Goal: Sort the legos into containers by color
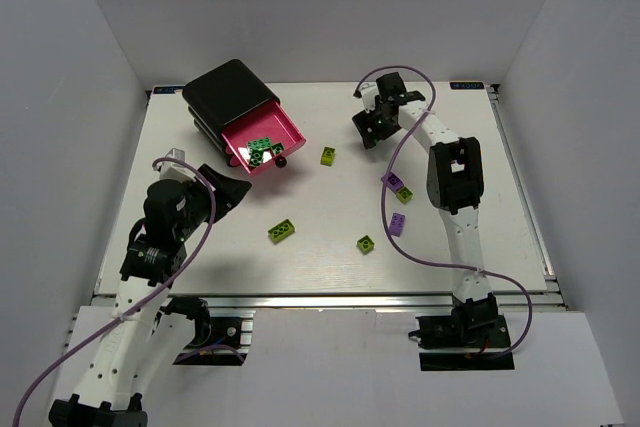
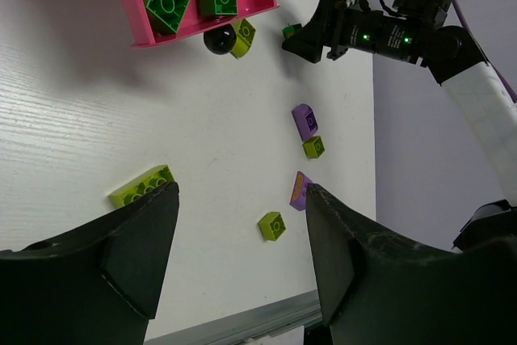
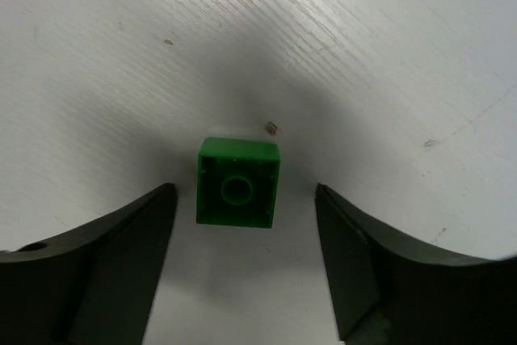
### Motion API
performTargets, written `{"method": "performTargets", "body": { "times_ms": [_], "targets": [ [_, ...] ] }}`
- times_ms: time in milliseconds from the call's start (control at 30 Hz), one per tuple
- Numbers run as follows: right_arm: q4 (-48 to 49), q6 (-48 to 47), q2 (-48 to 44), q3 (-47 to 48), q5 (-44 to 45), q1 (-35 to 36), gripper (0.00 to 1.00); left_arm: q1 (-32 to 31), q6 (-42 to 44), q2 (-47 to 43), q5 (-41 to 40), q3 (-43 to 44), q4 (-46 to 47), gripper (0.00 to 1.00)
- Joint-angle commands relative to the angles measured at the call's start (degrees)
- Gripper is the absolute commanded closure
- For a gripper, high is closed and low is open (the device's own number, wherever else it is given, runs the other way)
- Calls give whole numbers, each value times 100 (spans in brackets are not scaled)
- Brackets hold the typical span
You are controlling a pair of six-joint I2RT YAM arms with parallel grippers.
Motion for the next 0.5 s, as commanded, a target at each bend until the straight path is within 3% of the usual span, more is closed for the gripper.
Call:
{"method": "performTargets", "body": {
  "times_ms": [0,167,267,300,400,467],
  "targets": [
    [128,-91,97,169,-41,-36,29,-18,-2,-70,11,-42,-89,26],
    [163,-91,159,231,-270,-27,49,-18,6,-78,-16,-7,-125,26],
    [146,-143,80,275,-445,-36,66,-18,-2,-79,-16,20,-151,26],
    [172,-170,37,249,-707,-27,76,-18,-2,-79,-24,20,-168,26],
    [679,-424,-594,-336,-1374,-27,89,-18,6,-131,-16,20,-177,26],
    [1259,-539,-1385,-909,-1710,43,90,-18,6,-149,11,-24,-177,26]
  ]
}}
